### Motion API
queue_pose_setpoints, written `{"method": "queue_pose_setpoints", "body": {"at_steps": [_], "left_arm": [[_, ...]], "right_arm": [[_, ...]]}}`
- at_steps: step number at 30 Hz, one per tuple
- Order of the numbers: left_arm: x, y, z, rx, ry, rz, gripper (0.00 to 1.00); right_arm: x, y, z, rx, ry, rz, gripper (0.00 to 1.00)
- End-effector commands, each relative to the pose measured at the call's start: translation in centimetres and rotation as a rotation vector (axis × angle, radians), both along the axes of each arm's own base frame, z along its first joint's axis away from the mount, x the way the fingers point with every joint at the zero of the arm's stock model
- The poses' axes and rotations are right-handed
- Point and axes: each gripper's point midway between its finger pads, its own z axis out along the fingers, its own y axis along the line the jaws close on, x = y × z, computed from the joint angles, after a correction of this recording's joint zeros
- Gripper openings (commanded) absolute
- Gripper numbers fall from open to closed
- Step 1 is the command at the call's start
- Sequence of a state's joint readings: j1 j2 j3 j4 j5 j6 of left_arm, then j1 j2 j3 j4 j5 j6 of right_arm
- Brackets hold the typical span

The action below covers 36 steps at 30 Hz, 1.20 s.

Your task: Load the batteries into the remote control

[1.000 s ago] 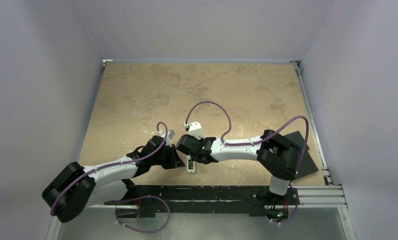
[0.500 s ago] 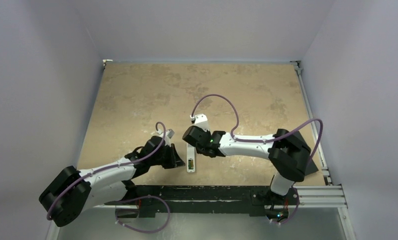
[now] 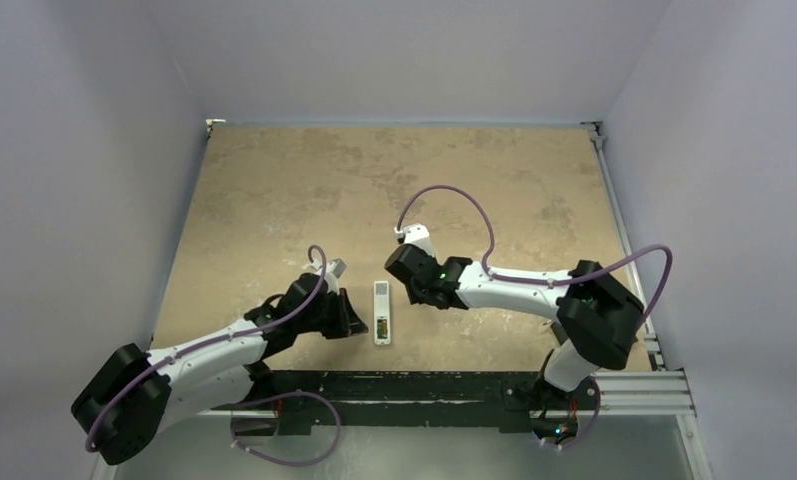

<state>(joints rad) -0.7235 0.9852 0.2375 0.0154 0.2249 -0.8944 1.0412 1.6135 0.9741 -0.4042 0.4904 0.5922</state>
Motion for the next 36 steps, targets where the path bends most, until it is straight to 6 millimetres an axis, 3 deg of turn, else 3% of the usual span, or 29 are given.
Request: {"method": "queue_pose_setpoints", "body": {"at_steps": [1,8,14,25,36], "left_arm": [[0.6,0.2,1.1,0.02,-0.04,0.005,0.05],[0.6,0.6,1.3,0.035,-0.047,0.017,0.33],[0.7,0.8,1.8,0.038,-0.057,0.023,0.47],[0.6,1.1,2.0,0.047,-0.062,0.03,0.51],[0.7,1.2,2.1,0.053,-0.062,0.033,0.56]], "right_arm": [[0.7,-0.4,1.5,0.03,-0.008,0.039,0.4],[1.2,-1.9,1.3,0.046,0.037,0.069,0.51],[2.1,-3.5,1.3,0.064,0.066,0.072,0.56],[3.0,-5.0,-0.2,0.103,0.132,0.068,0.67],[3.7,-5.4,-1.5,0.09,0.173,0.065,0.7]]}}
